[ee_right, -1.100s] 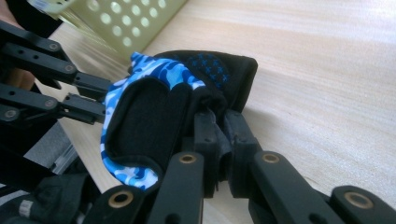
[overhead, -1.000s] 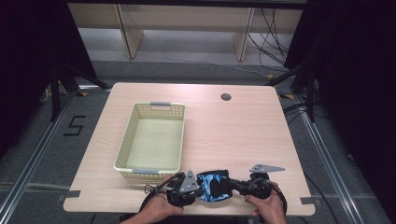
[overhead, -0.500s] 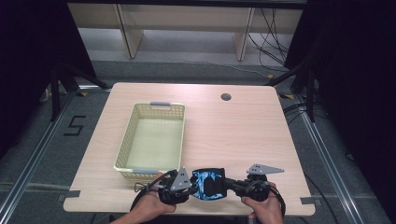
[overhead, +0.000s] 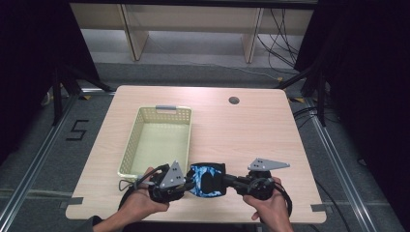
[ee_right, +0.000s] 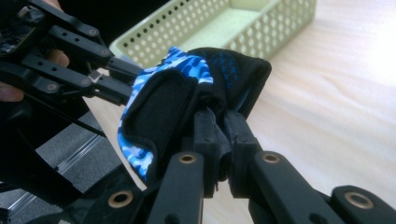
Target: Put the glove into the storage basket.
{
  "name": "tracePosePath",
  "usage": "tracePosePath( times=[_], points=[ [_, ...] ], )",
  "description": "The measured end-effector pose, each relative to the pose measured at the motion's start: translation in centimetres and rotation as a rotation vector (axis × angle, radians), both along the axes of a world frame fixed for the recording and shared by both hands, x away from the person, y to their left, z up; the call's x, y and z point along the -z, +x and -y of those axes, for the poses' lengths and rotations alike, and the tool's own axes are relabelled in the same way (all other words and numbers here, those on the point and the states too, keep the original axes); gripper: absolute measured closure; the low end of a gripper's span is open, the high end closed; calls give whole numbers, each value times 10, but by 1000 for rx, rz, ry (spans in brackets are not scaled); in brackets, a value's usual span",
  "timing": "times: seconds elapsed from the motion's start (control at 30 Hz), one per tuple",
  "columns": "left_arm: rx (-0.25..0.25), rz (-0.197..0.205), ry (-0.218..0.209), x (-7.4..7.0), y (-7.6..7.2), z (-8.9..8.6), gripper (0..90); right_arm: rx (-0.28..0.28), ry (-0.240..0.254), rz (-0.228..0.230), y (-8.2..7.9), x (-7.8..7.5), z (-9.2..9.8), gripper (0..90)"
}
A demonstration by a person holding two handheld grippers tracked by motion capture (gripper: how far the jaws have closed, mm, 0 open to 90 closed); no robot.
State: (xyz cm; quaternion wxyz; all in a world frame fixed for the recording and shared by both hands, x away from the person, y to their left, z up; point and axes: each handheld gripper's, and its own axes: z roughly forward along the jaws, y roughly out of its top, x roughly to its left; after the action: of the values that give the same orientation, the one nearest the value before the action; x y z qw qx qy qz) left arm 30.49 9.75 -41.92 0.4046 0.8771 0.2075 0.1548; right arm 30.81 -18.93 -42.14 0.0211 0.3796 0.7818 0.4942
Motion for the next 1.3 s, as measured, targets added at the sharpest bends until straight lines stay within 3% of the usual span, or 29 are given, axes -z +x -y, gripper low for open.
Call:
tracePosePath(
  times=[0.17,0.2,0.27,0.37,0.4,0.57,0.67,0.93,1.3],
  points=[
    [-30,17,-15,-11,11,-20,786,-25,-15,3,12,-18,-21,856],
    [-31,14,-22,-13,13,-25,786,-33,-30,24,16,-21,-25,856],
    [-39,25,-27,-15,17,-34,786,-45,-40,13,21,-28,-35,856],
    [-55,16,-32,-18,23,-48,785,-50,-46,14,31,-34,-47,856],
    [-70,19,-33,-18,24,-51,784,-61,-58,34,36,-35,-52,857],
    [-110,-8,-29,-19,36,-69,784,-82,-57,-15,48,-40,-75,856],
    [-121,-18,-12,-19,41,-79,784,-94,-83,1,56,-42,-88,856],
    [-156,-65,38,-14,56,-103,785,-105,-104,-33,78,-34,-119,856],
    [-217,-134,91,2,68,-129,784,-116,-176,-86,99,-12,-160,854]
  ],
)
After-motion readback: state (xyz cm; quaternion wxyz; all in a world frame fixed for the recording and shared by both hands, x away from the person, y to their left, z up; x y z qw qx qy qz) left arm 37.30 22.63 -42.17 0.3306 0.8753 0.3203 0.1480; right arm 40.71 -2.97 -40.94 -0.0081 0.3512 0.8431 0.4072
